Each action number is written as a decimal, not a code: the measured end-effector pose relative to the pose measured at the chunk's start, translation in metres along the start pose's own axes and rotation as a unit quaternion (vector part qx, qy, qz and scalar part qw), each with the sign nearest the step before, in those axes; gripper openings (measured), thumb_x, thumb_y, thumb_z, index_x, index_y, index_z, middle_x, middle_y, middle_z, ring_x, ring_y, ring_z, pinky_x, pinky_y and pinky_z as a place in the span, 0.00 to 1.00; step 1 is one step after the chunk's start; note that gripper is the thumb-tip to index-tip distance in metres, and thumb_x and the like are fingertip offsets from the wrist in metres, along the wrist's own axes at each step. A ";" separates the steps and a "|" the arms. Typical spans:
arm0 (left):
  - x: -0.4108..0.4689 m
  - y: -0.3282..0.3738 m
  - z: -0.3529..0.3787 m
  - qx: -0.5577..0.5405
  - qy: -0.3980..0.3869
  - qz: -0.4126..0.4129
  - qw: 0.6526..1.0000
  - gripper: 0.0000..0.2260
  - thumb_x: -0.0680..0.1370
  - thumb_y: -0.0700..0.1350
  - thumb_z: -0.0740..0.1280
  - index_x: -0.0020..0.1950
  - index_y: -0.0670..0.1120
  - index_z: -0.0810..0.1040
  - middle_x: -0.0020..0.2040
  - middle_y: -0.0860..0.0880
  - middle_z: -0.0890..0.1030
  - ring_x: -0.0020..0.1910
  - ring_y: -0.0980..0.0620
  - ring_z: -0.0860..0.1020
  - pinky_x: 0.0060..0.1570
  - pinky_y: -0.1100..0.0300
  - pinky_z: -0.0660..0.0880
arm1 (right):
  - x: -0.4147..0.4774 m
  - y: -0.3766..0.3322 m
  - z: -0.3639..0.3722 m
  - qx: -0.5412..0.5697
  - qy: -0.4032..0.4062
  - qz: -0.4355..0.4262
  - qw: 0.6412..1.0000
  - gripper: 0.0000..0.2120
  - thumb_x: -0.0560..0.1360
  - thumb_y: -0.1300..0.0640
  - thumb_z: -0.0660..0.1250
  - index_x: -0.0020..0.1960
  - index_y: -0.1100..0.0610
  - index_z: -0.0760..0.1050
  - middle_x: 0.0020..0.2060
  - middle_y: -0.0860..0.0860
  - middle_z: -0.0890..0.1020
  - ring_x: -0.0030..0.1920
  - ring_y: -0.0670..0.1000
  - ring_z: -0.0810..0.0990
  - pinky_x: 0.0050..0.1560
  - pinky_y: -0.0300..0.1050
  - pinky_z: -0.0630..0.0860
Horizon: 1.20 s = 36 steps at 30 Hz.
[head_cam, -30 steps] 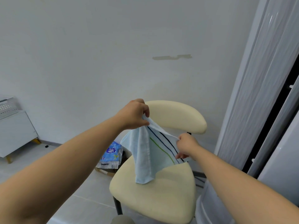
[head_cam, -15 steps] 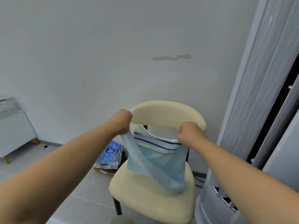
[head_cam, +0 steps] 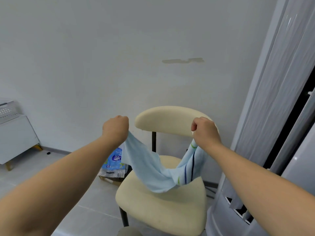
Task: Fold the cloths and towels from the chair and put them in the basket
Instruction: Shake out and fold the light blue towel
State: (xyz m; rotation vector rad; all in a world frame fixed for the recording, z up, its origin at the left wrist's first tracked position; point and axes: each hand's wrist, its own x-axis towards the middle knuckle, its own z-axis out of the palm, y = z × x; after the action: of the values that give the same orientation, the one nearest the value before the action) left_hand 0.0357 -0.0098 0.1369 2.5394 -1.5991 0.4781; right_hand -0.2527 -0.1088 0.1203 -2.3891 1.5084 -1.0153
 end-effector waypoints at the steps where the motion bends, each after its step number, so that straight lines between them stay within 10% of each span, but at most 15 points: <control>1: 0.001 -0.001 0.002 -0.033 0.014 -0.018 0.999 0.09 0.74 0.33 0.59 0.50 0.44 0.73 0.42 0.46 0.72 0.40 0.42 0.73 0.38 0.52 0.71 | 0.001 0.000 0.001 0.012 -0.005 0.010 1.000 0.13 0.68 0.71 0.60 0.36 0.53 0.72 0.42 0.51 0.79 0.44 0.55 0.76 0.42 0.47 0.73; 8: 0.005 0.008 0.006 -0.357 0.025 -0.072 0.931 0.15 0.73 0.32 0.55 0.42 0.44 0.79 0.45 0.44 0.80 0.40 0.48 0.75 0.34 0.59 0.69 | -0.001 -0.011 0.009 0.080 -0.033 -0.012 0.996 0.10 0.70 0.67 0.58 0.38 0.56 0.74 0.38 0.51 0.80 0.43 0.56 0.77 0.43 0.49 0.76; 18: 0.001 0.032 -0.008 -0.483 0.089 -0.060 0.869 0.08 0.71 0.47 0.73 0.40 0.44 0.78 0.37 0.52 0.80 0.36 0.54 0.76 0.34 0.60 0.72 | -0.011 -0.029 0.020 0.031 -0.098 -0.140 0.985 0.03 0.74 0.58 0.62 0.48 0.52 0.72 0.36 0.49 0.78 0.40 0.55 0.76 0.41 0.53 0.78; 26: -0.004 0.063 -0.028 -0.690 -0.086 0.002 0.718 0.19 0.67 0.23 0.53 0.42 0.46 0.71 0.41 0.47 0.78 0.39 0.47 0.72 0.32 0.59 0.70 | -0.012 -0.044 0.025 0.154 -0.223 0.000 0.962 0.33 0.76 0.53 0.67 0.76 0.38 0.59 0.36 0.51 0.82 0.40 0.52 0.82 0.43 0.44 0.79; 29: -0.011 0.070 -0.040 -0.649 -0.102 0.075 0.750 0.20 0.65 0.24 0.50 0.41 0.46 0.71 0.42 0.48 0.78 0.37 0.51 0.71 0.28 0.63 0.67 | -0.017 -0.049 0.028 0.186 -0.300 -0.002 0.936 0.32 0.76 0.56 0.68 0.73 0.34 0.61 0.30 0.50 0.77 0.29 0.43 0.77 0.34 0.37 0.72; 33: -0.011 0.072 -0.043 -0.551 -0.064 0.126 0.822 0.19 0.65 0.27 0.52 0.39 0.47 0.75 0.41 0.48 0.81 0.32 0.53 0.69 0.25 0.65 0.65 | -0.024 -0.048 0.034 0.177 -0.351 0.007 0.920 0.06 0.74 0.55 0.72 0.51 0.52 0.80 0.33 0.51 0.78 0.33 0.47 0.76 0.38 0.40 0.73; 36: -0.009 0.064 -0.043 -0.446 -0.006 0.192 0.874 0.17 0.64 0.28 0.55 0.34 0.47 0.77 0.43 0.41 0.81 0.33 0.50 0.72 0.30 0.60 0.71 | -0.028 -0.042 0.039 0.190 -0.373 0.026 0.908 0.10 0.72 0.55 0.73 0.52 0.55 0.81 0.38 0.53 0.82 0.37 0.49 0.79 0.43 0.45 0.78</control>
State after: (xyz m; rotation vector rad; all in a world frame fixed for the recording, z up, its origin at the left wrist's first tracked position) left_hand -0.0343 -0.0196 0.1692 1.5474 -1.7595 -0.2355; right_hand -0.2050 -0.0737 0.0970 -2.0647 0.9719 -0.2618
